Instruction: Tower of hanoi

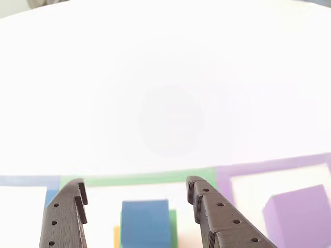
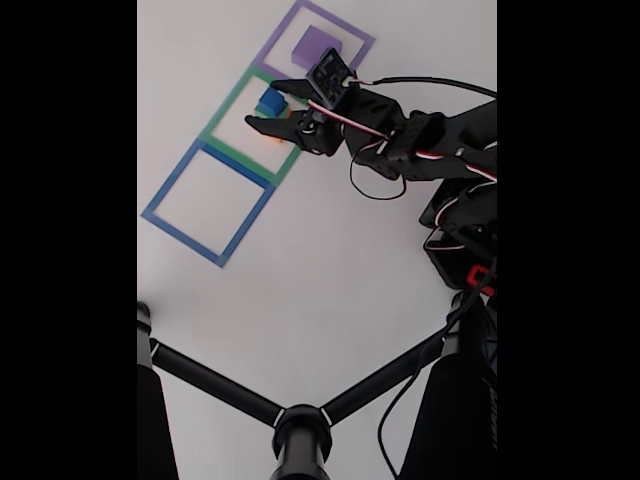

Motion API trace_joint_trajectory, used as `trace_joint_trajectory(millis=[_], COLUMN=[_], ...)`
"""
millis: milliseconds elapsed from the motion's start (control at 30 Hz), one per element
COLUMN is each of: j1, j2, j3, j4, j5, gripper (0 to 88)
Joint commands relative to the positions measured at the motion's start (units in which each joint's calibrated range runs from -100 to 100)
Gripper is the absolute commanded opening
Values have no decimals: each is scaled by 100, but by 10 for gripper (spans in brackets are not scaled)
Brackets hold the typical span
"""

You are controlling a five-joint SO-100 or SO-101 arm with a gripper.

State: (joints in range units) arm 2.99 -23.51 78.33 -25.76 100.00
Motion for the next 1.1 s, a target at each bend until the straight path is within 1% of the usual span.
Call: trace_joint_trajectory(millis=[0,67,167,233,367,500,733,1067], j1=[181,238,267,305,382,497,996,2539], j2=[-1117,-1472,-1868,-2094,-2392,-2465,-2651,-3256], j3=[-1169,-1760,-2606,-3069,-3942,-4697,-5297,-5651], j4=[2520,3718,5289,6171,7758,8892,9775,10673], j5=[0,0,0,0,0,0,0,0], gripper=[195,173,79,45,22,14,12,25])
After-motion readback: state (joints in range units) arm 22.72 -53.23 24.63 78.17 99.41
